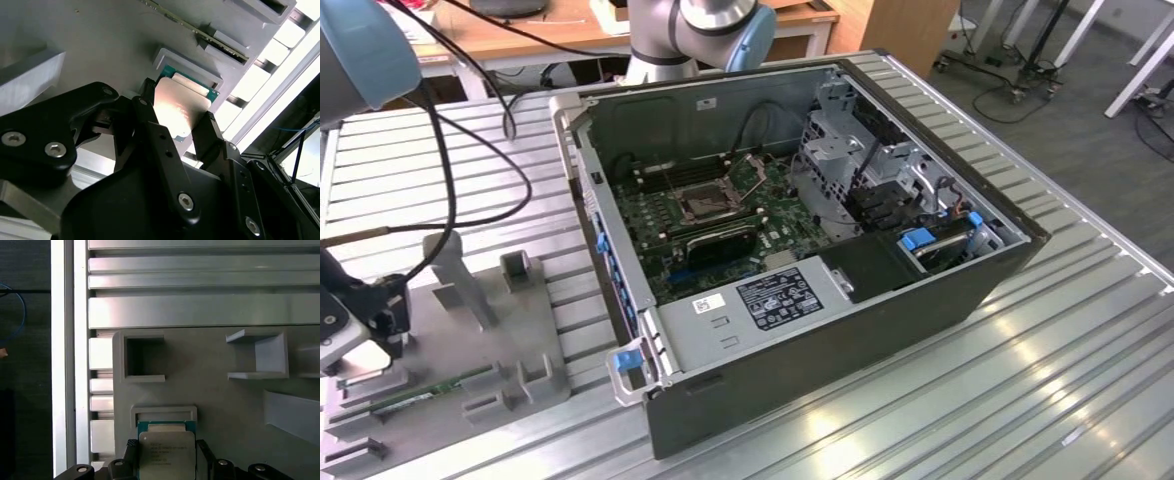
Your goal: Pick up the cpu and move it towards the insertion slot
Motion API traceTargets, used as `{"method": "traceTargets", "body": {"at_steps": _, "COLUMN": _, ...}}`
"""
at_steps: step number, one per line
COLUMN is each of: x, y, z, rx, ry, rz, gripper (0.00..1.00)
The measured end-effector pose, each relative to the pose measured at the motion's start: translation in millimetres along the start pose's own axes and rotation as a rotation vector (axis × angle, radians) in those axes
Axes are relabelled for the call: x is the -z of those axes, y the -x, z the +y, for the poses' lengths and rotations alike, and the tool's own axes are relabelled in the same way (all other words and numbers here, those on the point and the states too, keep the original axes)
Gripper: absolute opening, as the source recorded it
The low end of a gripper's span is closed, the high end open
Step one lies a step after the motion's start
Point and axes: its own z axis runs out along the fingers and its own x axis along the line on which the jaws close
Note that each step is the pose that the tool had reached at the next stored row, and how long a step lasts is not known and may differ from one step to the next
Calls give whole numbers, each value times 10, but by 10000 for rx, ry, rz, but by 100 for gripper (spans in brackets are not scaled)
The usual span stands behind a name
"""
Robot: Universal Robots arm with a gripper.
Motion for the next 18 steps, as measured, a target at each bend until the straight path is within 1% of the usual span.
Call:
{"method": "traceTargets", "body": {"at_steps": 10, "x": 169, "y": 0, "z": 4, "rx": 0, "ry": 1, "rz": -1, "gripper": 55}}
{"method": "traceTargets", "body": {"at_steps": 18, "x": 346, "y": 0, "z": 9, "rx": 0, "ry": 1, "rz": -1, "gripper": 55}}
